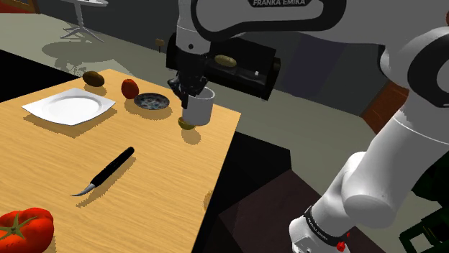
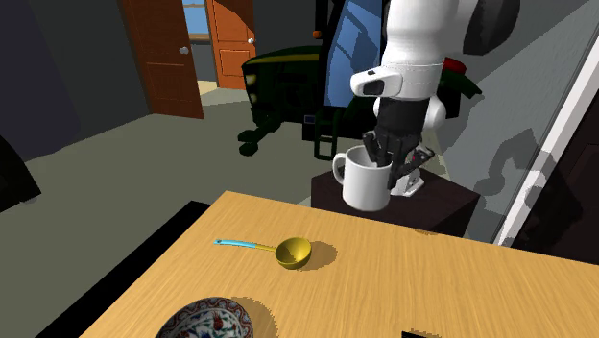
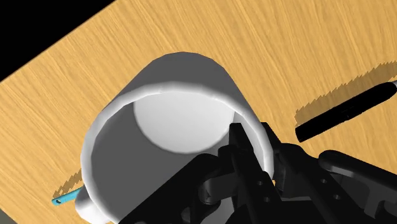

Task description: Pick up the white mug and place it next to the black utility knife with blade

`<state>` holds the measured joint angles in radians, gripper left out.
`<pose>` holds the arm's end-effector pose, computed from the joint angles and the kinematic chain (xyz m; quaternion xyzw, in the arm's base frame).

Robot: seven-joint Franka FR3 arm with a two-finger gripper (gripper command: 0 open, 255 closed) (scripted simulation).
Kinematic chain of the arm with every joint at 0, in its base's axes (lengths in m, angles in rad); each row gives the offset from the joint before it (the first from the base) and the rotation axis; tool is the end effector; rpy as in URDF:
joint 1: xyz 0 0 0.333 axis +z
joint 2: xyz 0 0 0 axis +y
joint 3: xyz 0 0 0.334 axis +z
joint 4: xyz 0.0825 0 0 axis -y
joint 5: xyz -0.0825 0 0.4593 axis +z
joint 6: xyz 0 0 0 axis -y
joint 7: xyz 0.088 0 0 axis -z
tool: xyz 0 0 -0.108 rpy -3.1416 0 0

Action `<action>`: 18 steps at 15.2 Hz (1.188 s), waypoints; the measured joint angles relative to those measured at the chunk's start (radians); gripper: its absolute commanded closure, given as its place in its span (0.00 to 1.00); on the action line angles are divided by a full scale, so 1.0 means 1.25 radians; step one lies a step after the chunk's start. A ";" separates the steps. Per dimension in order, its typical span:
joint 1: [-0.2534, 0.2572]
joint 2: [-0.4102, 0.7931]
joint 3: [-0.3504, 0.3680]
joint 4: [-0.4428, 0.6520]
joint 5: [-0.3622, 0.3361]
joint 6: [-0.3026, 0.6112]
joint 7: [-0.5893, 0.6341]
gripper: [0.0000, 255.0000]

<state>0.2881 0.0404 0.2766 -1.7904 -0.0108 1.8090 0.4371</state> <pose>0.5476 0.3433 0.5161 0.9978 0.0650 -0.0090 0.0046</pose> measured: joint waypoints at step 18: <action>0.202 0.151 0.145 0.181 -0.066 -0.046 0.351 1.00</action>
<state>0.5408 0.2295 0.4582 -1.5637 -0.0935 1.7510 0.8763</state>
